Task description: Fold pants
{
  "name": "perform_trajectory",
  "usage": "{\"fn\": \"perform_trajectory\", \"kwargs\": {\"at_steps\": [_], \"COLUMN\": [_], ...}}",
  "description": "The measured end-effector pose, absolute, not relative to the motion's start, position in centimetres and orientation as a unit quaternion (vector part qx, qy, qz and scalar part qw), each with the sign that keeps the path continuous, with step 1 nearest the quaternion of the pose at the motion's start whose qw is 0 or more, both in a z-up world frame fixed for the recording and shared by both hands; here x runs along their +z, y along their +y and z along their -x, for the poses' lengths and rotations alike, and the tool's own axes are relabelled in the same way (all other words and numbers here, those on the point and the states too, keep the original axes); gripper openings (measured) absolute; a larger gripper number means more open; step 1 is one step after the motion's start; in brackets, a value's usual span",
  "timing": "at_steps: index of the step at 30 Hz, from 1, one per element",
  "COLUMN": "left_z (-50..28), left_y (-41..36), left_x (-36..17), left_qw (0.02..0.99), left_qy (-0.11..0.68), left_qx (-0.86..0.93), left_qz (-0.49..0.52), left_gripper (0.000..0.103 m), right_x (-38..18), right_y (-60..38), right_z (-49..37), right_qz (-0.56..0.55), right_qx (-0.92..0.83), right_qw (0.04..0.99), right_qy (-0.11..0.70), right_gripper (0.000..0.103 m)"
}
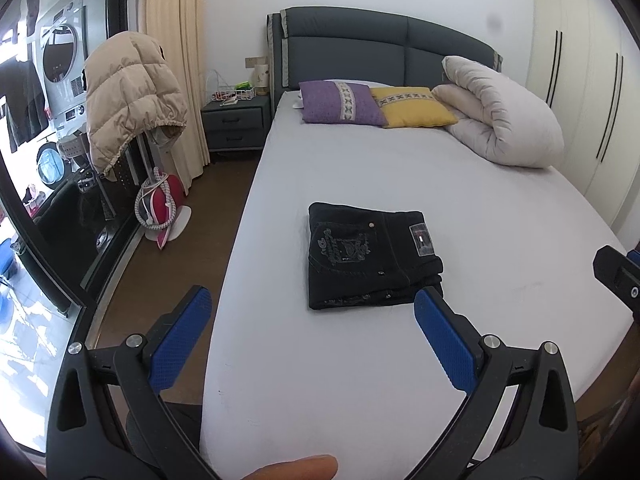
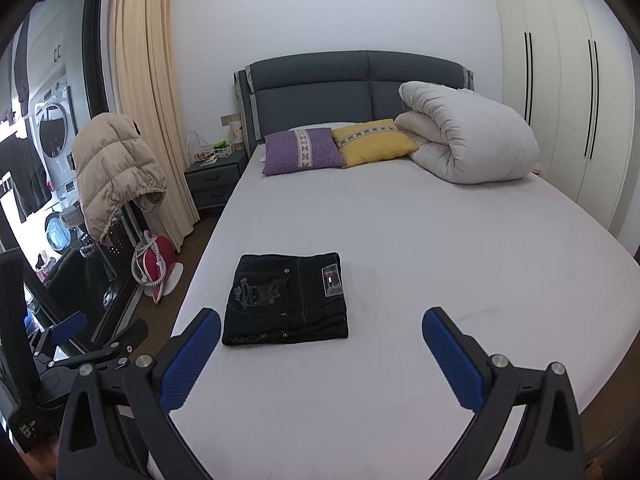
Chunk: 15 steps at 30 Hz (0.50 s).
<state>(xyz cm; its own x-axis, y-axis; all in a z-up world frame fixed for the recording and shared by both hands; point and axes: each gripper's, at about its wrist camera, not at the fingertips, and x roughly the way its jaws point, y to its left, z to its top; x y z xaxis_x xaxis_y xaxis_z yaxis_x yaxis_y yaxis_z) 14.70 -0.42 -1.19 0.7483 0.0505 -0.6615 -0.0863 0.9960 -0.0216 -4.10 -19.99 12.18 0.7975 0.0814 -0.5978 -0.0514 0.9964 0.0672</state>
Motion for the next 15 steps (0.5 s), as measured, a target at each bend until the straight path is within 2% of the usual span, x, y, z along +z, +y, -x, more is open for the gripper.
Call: {"fn": "perform_trajectory", "kwargs": {"at_steps": [15], "left_z": [-15.03], "left_y": [-0.03], "left_x": [-2.19], "left_qw": [0.933], "left_qy": [0.358], "left_qx": [0.033], "left_qz": [0.031], "left_gripper": [0.103], "right_x": [11.62], "right_y": [-19.54], "right_z": [3.88], "right_qz": [-0.015], "right_qx": [0.035], "right_qw": [0.943], "right_qy": [0.330], "right_gripper": [0.103]}}
